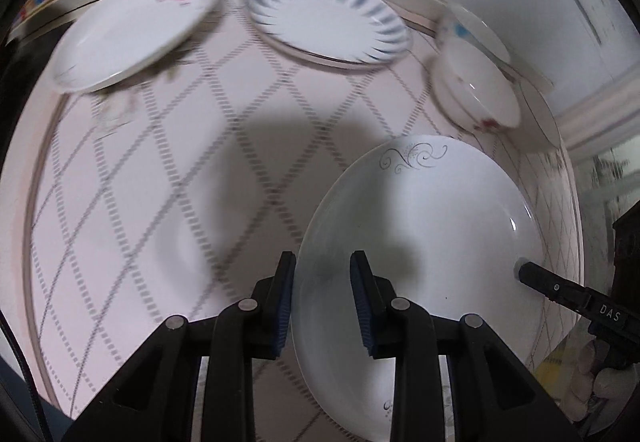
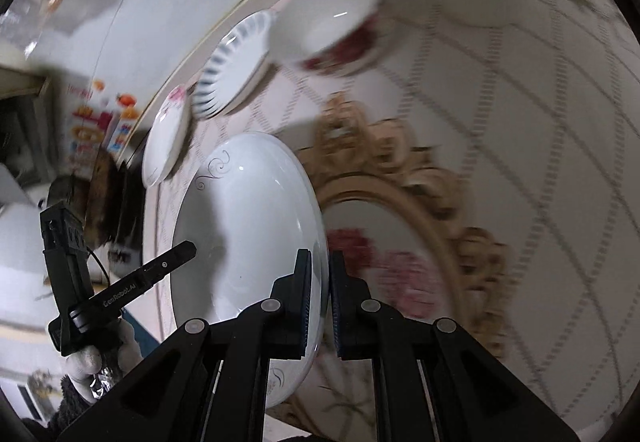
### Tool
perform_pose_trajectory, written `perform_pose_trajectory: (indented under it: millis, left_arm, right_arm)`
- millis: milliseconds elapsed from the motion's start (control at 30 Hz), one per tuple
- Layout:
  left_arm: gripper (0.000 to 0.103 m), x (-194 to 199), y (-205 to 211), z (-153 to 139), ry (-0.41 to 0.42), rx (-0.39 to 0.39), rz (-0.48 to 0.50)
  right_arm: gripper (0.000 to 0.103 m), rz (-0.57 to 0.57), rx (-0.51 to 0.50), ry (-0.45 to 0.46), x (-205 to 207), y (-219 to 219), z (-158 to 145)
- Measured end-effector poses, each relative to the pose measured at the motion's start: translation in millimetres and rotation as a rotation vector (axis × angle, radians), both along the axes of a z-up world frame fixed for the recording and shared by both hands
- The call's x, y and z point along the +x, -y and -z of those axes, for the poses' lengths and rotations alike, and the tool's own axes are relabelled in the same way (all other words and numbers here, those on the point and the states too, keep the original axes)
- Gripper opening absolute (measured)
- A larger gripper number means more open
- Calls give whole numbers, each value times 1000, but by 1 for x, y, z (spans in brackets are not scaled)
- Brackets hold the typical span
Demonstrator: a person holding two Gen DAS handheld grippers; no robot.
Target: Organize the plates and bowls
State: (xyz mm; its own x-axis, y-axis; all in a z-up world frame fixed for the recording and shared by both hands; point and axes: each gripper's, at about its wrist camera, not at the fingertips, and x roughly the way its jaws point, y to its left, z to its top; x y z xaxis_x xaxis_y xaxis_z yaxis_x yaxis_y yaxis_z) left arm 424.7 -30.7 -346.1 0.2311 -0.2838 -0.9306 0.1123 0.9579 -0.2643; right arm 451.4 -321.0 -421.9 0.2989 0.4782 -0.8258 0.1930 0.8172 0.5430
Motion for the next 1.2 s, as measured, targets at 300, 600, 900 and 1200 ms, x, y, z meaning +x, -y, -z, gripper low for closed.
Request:
perform_pose_trajectory:
  millis: [300, 600, 900, 1200]
  left_arm:
    - [25, 8, 38, 12, -8, 62, 72]
    - [25, 8, 49, 17, -9, 127, 76]
    - [25, 5, 49, 6, 2, 160, 82]
    - [38, 50, -67, -75, 112, 108, -162]
  right_arm:
    - [10, 74, 7, -15, -17, 43, 20]
    - [10, 56, 21, -23, -15, 46, 30]
    - [11, 3, 30, -81, -9, 37, 31]
    - [45, 62, 71, -28, -8, 34, -55]
